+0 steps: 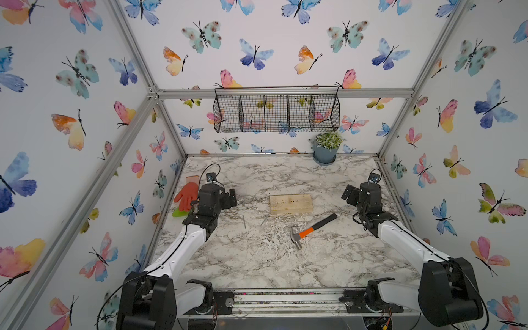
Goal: Use a claw hammer to pull out a nail
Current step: Reset both arms
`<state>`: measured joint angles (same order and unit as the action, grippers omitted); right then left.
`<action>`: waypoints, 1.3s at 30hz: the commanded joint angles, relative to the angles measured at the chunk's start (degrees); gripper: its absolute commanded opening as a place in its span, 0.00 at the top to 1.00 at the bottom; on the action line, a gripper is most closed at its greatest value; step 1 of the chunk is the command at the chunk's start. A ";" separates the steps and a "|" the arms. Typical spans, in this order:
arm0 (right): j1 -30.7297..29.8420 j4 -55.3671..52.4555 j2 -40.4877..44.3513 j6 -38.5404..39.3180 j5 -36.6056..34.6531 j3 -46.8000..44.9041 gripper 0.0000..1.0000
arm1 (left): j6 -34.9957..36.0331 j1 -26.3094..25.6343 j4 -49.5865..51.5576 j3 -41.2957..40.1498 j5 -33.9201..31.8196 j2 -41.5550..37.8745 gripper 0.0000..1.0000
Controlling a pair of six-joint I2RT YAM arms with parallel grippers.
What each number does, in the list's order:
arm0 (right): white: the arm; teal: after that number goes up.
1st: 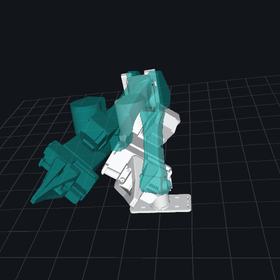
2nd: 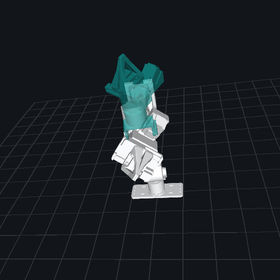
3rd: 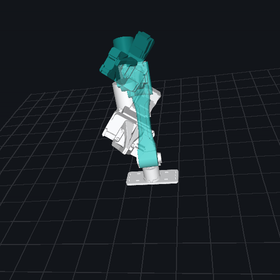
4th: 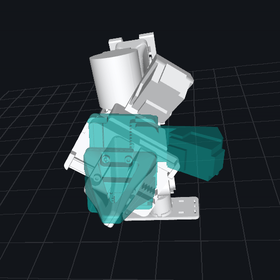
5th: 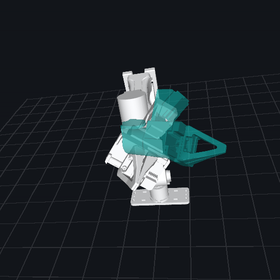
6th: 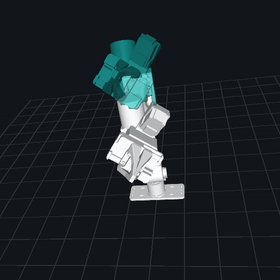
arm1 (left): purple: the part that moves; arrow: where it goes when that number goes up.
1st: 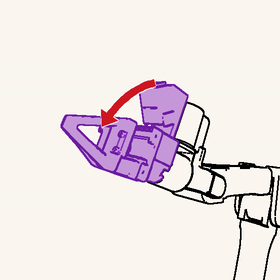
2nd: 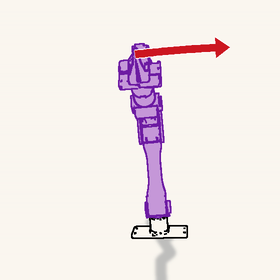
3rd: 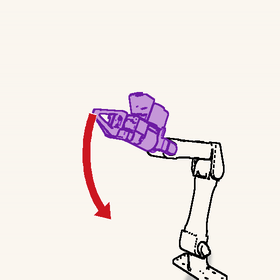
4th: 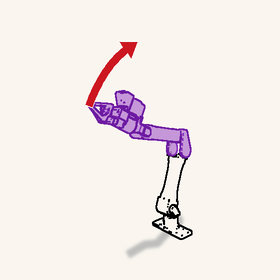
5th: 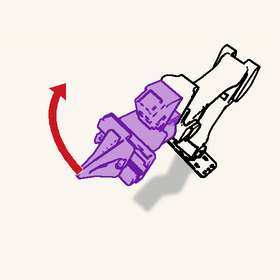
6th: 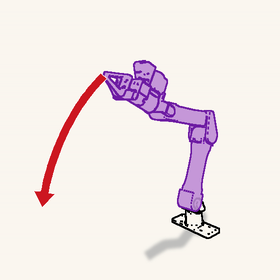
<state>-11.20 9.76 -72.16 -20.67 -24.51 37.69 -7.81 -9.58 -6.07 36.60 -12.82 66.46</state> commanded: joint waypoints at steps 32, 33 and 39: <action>1.79 61.29 -18.44 19.47 4.55 -24.02 0.02 | 7.84 5.62 -58.55 -25.99 2.45 14.26 0.02; 1.75 60.81 -18.28 19.45 4.56 -23.90 0.02 | 7.83 5.50 -58.37 -25.97 2.45 14.21 0.01; 1.75 62.67 -18.89 19.83 4.56 -24.30 0.02 | 7.21 6.04 -55.82 -24.25 3.36 14.93 0.01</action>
<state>-9.67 71.24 -91.39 -1.37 -20.60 13.10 -0.51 -3.75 -62.54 11.09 -10.61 81.52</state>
